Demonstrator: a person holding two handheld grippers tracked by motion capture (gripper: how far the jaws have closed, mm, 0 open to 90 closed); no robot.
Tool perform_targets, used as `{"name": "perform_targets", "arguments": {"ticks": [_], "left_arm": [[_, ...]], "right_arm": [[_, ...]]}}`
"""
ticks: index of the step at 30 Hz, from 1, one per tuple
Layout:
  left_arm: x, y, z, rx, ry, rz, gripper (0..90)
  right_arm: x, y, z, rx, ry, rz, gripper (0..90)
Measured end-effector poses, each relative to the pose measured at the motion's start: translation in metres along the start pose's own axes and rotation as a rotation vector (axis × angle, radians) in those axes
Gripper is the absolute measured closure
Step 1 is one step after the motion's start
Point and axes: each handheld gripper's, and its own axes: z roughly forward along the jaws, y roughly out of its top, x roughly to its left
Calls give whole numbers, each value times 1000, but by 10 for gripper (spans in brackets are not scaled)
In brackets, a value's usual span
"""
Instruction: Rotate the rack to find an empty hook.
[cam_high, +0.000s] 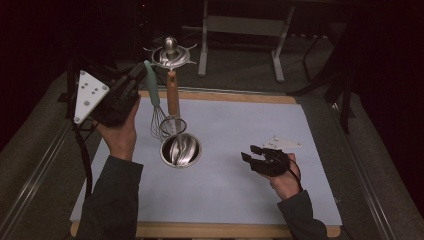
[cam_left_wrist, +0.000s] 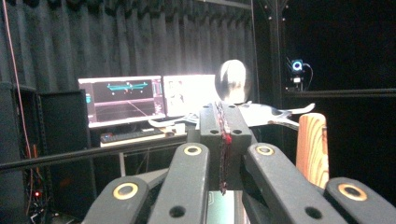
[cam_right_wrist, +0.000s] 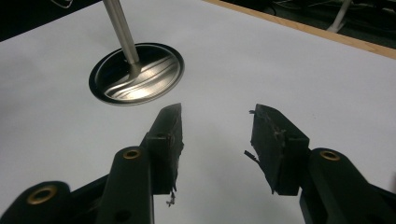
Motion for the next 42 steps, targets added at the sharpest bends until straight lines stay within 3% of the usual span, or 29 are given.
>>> {"name": "perform_targets", "arguments": {"ticks": [8, 20, 32, 42], "left_arm": [[11, 2, 7, 31, 22, 6, 898], [18, 2, 19, 47, 62, -19, 899], [23, 2, 27, 62, 64, -47, 899], [26, 3, 20, 83, 58, -32, 895]], "right_arm": [[-1, -1, 0, 3, 0, -1, 528], [-3, -2, -3, -2, -3, 6, 528], [-6, -4, -9, -9, -8, 18, 527], [-5, -6, -9, -7, -6, 18, 522]]}}
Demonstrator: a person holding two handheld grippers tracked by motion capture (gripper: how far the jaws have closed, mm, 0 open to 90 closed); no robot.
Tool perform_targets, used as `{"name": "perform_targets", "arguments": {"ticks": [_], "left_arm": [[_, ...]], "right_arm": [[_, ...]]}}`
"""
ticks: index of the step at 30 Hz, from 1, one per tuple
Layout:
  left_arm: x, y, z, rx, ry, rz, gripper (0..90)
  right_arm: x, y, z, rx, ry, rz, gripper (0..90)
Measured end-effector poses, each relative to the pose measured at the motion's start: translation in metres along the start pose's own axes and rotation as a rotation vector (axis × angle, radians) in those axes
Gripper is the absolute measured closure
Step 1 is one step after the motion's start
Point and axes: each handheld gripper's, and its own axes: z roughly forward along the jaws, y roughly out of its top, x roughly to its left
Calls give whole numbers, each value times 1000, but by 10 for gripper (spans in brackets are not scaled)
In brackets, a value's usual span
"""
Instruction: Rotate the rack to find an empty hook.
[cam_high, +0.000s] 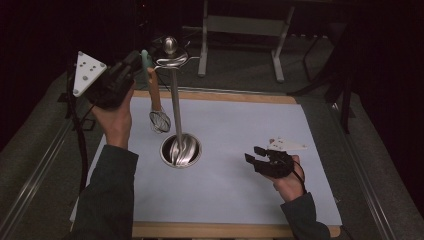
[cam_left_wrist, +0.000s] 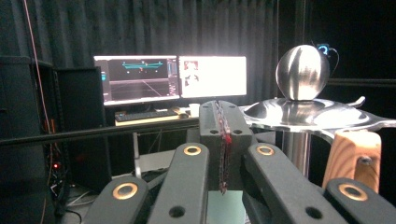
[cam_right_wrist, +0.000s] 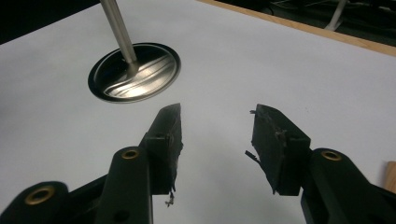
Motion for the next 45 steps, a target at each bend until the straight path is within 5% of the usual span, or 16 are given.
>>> {"name": "perform_targets", "arguments": {"ticks": [9, 21, 45], "left_arm": [[7, -7, -12, 32, -20, -16, 876], [17, -46, -36, 139, -46, -37, 850], [24, -152, -74, 351, 13, -116, 815]], "right_arm": [[-6, -5, -6, -3, -12, 14, 522], [-21, -17, -17, -11, -52, 64, 522], [-51, -36, -42, -26, -135, 141, 522]]}}
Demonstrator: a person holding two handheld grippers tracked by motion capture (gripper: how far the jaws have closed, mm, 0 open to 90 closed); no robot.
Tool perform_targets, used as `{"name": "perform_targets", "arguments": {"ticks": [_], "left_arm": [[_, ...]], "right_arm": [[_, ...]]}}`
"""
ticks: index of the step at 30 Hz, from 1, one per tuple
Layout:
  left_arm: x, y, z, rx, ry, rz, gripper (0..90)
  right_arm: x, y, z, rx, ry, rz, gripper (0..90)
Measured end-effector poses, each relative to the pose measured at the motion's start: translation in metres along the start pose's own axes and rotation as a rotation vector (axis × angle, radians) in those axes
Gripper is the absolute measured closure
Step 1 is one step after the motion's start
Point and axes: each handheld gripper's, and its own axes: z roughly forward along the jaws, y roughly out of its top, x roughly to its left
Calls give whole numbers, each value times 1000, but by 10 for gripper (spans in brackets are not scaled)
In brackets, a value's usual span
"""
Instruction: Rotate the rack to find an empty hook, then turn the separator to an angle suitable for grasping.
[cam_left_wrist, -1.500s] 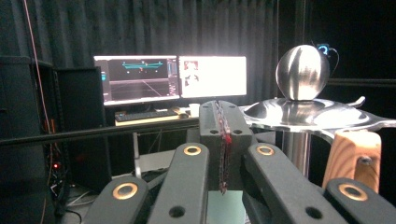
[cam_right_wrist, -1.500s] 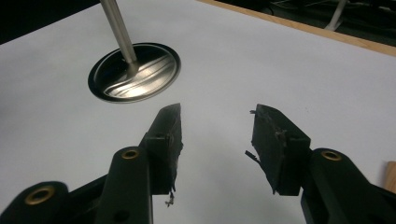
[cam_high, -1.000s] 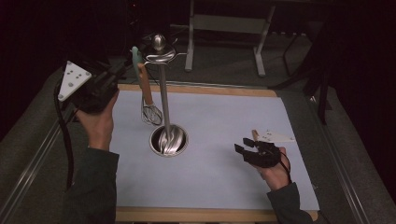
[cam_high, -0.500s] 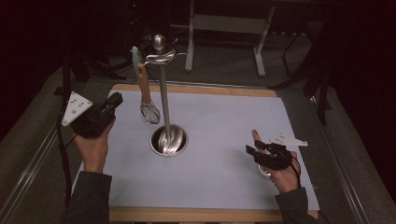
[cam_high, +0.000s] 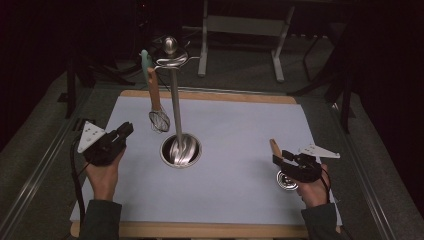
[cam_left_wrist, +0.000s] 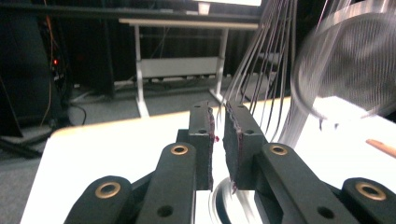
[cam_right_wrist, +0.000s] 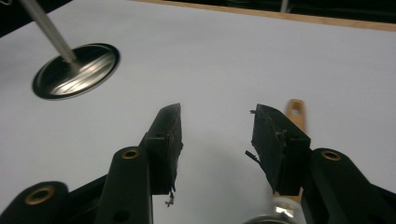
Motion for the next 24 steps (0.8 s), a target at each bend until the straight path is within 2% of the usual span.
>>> {"name": "perform_targets", "arguments": {"ticks": [6, 7, 8, 9, 10, 11, 13, 14, 15, 20, 24], "left_arm": [[2, -28, 5, 58, -4, -29, 798], [1, -37, 7, 80, -7, -34, 792], [1, -37, 7, 80, -7, -34, 789], [1, -47, 9, 105, -7, -34, 787], [1, -47, 9, 105, -7, -34, 787], [0, -56, 12, 134, -3, -32, 787], [-1, -66, 16, 162, -4, -38, 787], [-1, -66, 16, 162, -4, -38, 787], [-1, -75, 18, 187, -6, -42, 787], [-4, -87, 23, 225, -10, -39, 777], [-6, -95, 25, 243, -14, -34, 762]], "right_arm": [[-8, -2, -3, -3, -21, 18, 522], [-9, -3, -2, 2, -27, 20, 522], [-9, -3, -2, 2, -27, 20, 522], [-11, -4, -1, 9, -35, 21, 522], [-11, -4, -1, 9, -35, 21, 522], [-12, -6, -1, 12, -44, 19, 522], [-14, -7, 0, 16, -49, 20, 522], [-14, -7, 0, 16, -49, 20, 522], [-15, -7, 1, 20, -55, 20, 522], [-18, -9, 2, 29, -61, 26, 522], [-21, -10, 6, 68, -67, 27, 522]]}}
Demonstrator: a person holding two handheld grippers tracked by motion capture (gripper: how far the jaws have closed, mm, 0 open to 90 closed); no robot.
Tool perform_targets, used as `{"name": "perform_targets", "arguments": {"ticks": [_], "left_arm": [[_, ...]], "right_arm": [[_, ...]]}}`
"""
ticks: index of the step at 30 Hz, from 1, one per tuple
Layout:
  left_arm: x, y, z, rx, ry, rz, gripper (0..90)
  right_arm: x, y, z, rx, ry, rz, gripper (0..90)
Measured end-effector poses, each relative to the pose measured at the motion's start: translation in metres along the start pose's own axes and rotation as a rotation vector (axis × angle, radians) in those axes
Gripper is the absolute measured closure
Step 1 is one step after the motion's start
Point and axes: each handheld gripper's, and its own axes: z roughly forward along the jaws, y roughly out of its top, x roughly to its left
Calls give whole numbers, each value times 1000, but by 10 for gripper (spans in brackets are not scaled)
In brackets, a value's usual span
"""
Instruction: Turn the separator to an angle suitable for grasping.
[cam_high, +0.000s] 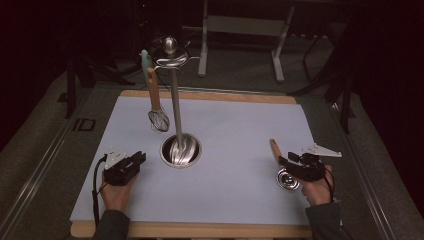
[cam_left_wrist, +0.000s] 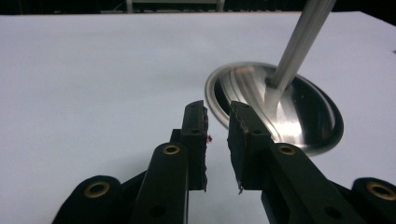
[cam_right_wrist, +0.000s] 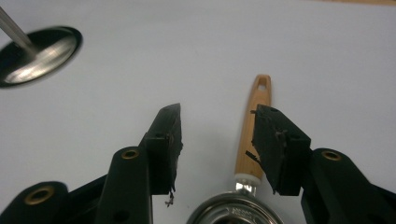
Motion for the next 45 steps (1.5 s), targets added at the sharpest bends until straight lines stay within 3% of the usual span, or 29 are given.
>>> {"name": "perform_targets", "arguments": {"ticks": [6, 18, 19, 22, 30, 35, 45], "left_arm": [[0, -8, 4, 22, 4, -2, 736], [-1, -9, 5, 25, 4, 10, 722], [-3, -9, 5, 28, 9, 24, 721], [-4, -9, 6, 31, 11, 30, 720], [-4, -9, 6, 37, 13, 36, 720], [-5, -9, 6, 38, 13, 42, 718], [-6, -9, 7, 39, 15, 48, 718]], "right_arm": [[-7, -3, 10, 58, -22, 1, 528], [-19, 3, 25, 143, -31, 15, 584], [-22, 4, 29, 175, -24, 26, 606], [-25, 2, 34, 201, -14, 39, 629], [-34, -5, 44, 252, 1, 108, 688], [-38, -5, 48, 273, 36, 147, 680], [-29, -1, 60, 359, 79, 111, 693]]}}
